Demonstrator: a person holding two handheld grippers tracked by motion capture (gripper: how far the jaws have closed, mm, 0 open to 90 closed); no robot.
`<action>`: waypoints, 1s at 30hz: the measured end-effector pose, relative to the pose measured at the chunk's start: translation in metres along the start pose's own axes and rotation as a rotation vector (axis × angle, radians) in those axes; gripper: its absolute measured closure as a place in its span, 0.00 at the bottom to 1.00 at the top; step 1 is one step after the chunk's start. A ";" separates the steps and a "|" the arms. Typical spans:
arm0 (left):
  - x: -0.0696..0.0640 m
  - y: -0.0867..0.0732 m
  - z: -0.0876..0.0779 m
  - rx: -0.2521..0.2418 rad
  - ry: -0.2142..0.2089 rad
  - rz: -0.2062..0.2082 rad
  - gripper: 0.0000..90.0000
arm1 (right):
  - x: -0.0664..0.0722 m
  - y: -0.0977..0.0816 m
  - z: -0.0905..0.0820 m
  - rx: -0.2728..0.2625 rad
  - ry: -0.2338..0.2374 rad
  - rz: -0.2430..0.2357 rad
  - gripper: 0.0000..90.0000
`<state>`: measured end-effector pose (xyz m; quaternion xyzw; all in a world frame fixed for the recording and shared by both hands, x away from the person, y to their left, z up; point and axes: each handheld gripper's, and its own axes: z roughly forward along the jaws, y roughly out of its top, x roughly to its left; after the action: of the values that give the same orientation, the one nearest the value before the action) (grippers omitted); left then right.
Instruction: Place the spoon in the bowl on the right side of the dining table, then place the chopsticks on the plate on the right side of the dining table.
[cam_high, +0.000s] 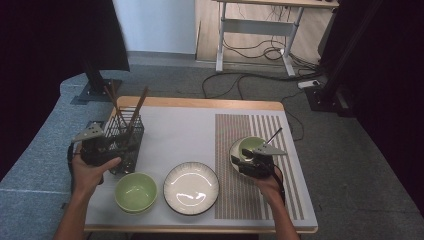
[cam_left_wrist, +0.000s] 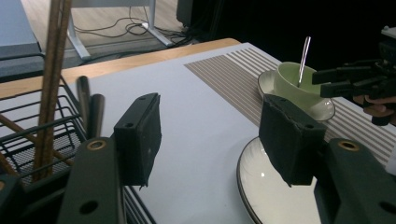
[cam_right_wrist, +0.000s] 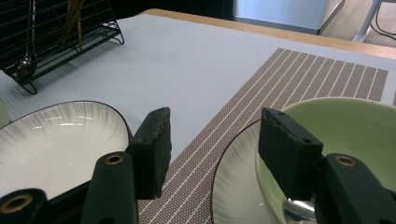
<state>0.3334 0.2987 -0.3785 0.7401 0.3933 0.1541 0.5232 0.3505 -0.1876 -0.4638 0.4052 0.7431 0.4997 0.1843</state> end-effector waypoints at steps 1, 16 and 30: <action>0.003 0.001 -0.001 -0.003 0.004 -0.006 0.43 | 0.000 0.000 -0.001 -0.002 -0.001 0.002 0.49; 0.024 0.015 0.001 -0.008 0.026 -0.019 0.44 | -0.005 -0.001 -0.002 0.000 -0.010 0.003 0.49; 0.046 0.022 0.002 -0.001 0.051 -0.032 0.44 | -0.004 -0.002 -0.001 0.006 -0.011 0.003 0.49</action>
<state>0.3739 0.3286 -0.3684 0.7295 0.4181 0.1647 0.5156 0.3511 -0.1920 -0.4658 0.4096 0.7430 0.4955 0.1863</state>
